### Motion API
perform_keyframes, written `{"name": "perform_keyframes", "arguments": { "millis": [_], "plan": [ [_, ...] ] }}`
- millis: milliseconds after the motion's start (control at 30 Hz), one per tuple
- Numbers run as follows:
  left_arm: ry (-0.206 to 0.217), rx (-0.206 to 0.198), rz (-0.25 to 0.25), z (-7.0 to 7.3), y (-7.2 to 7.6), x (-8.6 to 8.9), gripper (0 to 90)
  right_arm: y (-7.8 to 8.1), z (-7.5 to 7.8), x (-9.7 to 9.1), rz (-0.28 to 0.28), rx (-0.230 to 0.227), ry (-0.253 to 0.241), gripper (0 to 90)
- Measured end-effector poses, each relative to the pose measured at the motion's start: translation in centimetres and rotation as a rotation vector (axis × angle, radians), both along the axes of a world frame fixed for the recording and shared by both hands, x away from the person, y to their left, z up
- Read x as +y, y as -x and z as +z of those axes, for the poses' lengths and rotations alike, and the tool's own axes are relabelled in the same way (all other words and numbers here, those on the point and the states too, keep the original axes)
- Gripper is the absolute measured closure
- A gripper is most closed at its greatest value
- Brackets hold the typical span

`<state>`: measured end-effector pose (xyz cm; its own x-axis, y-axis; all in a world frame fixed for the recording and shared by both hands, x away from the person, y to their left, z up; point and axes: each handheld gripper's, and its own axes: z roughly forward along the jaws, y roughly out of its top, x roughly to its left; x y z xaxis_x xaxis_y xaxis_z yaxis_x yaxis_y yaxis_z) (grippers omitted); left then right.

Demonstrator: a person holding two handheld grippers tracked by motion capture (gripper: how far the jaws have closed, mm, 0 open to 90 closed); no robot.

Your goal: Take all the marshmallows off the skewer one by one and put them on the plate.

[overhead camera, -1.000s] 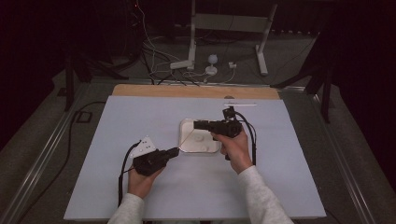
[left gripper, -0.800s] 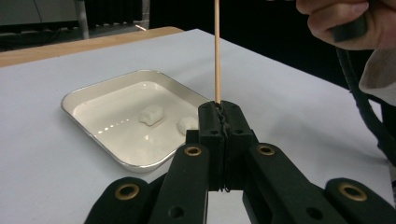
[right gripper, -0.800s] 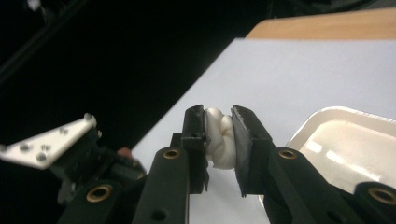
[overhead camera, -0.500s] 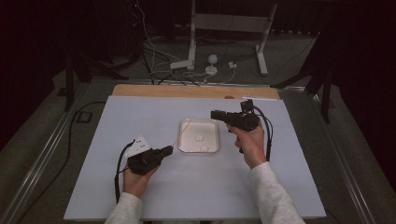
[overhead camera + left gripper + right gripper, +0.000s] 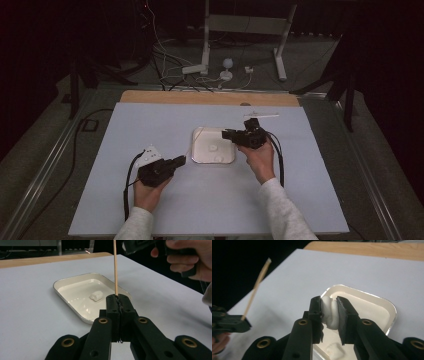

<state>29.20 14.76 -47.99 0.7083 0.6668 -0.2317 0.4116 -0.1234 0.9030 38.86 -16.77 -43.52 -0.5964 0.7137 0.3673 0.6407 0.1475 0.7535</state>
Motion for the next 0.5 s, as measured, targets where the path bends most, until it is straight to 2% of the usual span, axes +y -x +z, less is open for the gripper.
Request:
{"name": "perform_keyframes", "arguments": {
  "millis": [267, 500],
  "plan": [
    [0.035, 0.011, 0.036, 0.4, -0.3, -0.5, 89.9, -0.3, -2.3, 0.4, -0.007, 0.026, 0.068, 74.7],
    [0.057, 0.022, 0.071, 1.1, -1.0, -1.0, 89.8, -0.7, -3.0, 0.6, -0.015, 0.043, 0.101, 71.2]
  ]
}}
